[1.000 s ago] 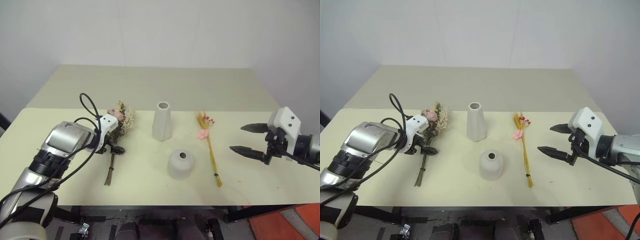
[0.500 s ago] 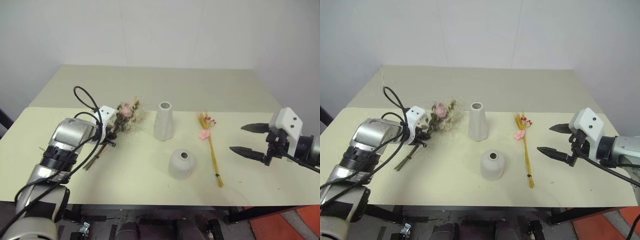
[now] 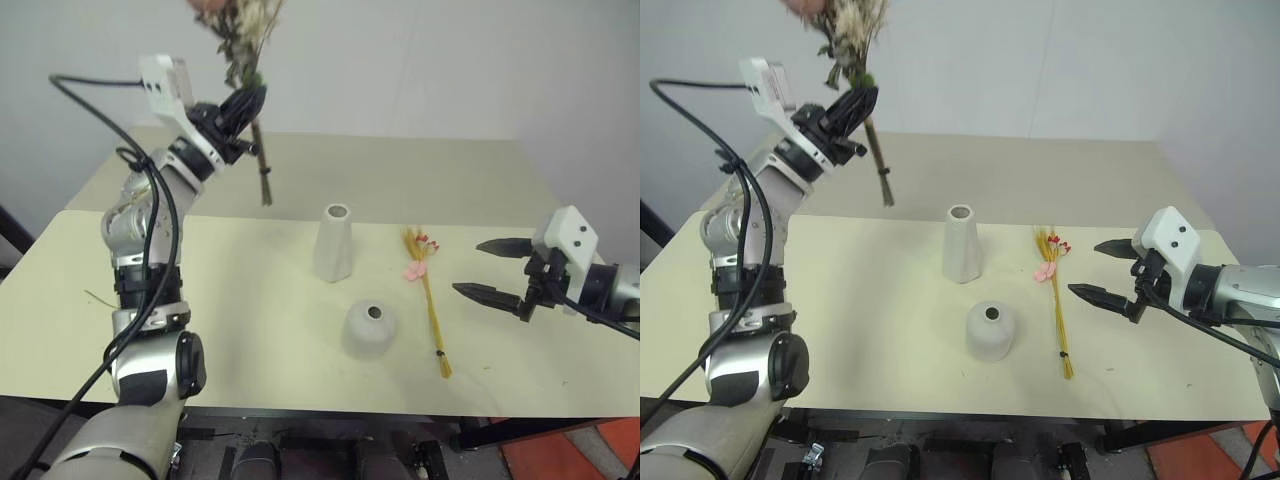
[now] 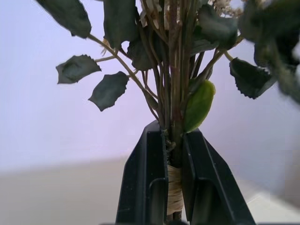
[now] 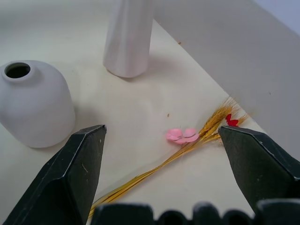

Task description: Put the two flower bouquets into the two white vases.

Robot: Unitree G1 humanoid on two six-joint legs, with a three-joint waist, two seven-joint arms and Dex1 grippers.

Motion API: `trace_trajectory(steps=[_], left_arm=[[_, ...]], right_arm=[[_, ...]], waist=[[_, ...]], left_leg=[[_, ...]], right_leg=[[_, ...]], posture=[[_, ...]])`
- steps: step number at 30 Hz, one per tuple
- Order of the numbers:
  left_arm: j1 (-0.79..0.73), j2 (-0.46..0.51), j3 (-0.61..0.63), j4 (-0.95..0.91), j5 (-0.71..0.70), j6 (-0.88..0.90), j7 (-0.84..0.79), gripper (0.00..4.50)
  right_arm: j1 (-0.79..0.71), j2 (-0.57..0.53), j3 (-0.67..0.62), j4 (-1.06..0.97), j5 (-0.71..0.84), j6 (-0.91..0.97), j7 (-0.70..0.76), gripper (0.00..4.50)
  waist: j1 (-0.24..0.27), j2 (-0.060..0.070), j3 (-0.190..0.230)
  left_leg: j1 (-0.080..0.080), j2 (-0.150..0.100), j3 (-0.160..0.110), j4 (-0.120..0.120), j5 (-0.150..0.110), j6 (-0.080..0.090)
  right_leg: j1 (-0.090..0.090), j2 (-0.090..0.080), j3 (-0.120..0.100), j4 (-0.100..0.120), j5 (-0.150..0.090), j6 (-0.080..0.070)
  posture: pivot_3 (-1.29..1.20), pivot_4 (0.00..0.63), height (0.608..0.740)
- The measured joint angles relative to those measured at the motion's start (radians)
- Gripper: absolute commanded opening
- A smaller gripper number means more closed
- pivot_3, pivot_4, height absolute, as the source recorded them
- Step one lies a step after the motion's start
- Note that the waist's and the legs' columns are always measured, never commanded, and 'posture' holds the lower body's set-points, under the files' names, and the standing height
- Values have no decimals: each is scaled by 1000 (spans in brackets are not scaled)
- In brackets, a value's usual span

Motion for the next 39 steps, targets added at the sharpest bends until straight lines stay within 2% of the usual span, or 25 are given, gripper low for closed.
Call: trace_trajectory(steps=[6, 13, 35, 39], left_arm=[[-106, -56, -82, 205, -11, -94, -215, 112], [-168, -91, -107, 357, 16, -196, -325, 112], [-180, -140, -128, 565, 113, -347, -353, 112], [-180, -147, -129, 583, 129, -360, -358, 112]], right_arm=[[23, 4, -4, -25, 2, 0, -13, 4500], [68, 18, -52, -76, 8, 19, -55, 4500], [133, 19, -121, -153, 43, 68, -97, 4500], [112, 55, -136, -159, 91, 99, -134, 4500]], waist=[[0, 0, 0], [-13, 0, 0], [-22, 0, 0], [-22, 0, 0]], left_leg=[[0, 0, 0, 0, 0, 0], [0, 0, 0, 0, 0, 0], [0, 0, 0, 0, 0, 0], [0, 0, 0, 0, 0, 0]], right_leg=[[0, 0, 0, 0, 0, 1], [0, 0, 1, 0, 0, 1], [0, 0, 1, 0, 0, 1], [0, 0, 1, 0, 0, 1]], posture=[[0, 150, 740], [0, 150, 740], [0, 150, 740], [0, 150, 740]])
